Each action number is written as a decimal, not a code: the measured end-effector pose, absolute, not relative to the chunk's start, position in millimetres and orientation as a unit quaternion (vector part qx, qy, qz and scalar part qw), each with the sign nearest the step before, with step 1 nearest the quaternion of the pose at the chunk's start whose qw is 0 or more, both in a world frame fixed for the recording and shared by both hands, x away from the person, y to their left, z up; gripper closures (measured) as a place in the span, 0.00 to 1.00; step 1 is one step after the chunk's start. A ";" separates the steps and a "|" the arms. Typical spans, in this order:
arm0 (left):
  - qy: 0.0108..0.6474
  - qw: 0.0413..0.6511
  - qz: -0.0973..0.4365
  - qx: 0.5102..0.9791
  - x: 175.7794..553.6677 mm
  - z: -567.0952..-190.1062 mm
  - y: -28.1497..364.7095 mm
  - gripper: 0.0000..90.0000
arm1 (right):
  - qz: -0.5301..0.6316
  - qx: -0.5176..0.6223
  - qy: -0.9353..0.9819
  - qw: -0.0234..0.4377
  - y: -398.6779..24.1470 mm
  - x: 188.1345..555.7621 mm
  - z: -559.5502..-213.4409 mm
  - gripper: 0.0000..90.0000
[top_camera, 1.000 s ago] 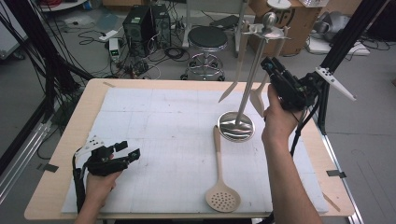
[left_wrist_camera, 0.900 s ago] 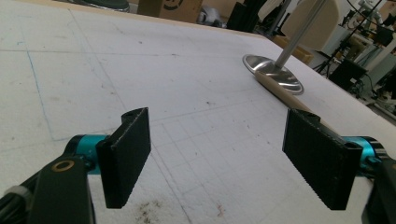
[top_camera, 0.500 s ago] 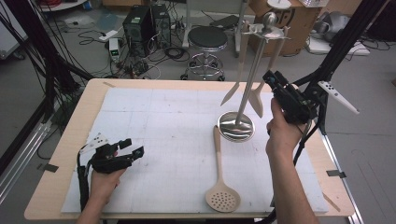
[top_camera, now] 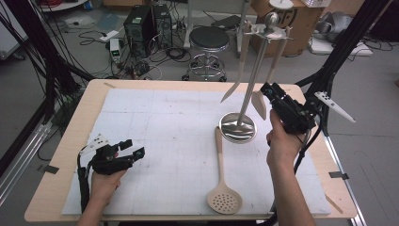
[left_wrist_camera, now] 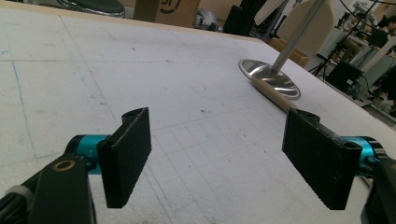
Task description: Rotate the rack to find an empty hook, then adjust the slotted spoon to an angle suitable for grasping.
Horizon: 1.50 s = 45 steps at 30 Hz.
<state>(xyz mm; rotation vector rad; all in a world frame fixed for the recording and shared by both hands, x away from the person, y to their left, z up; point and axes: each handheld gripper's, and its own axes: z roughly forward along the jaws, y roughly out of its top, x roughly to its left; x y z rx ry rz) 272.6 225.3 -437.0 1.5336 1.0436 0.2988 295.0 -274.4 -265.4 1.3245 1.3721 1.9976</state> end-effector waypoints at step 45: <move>0.448 0.589 0.126 0.660 271.2 -437.0 224.6 0.27 | 0.671 0.496 0.532 0.142 -265.2 270.0 -337.4 0.60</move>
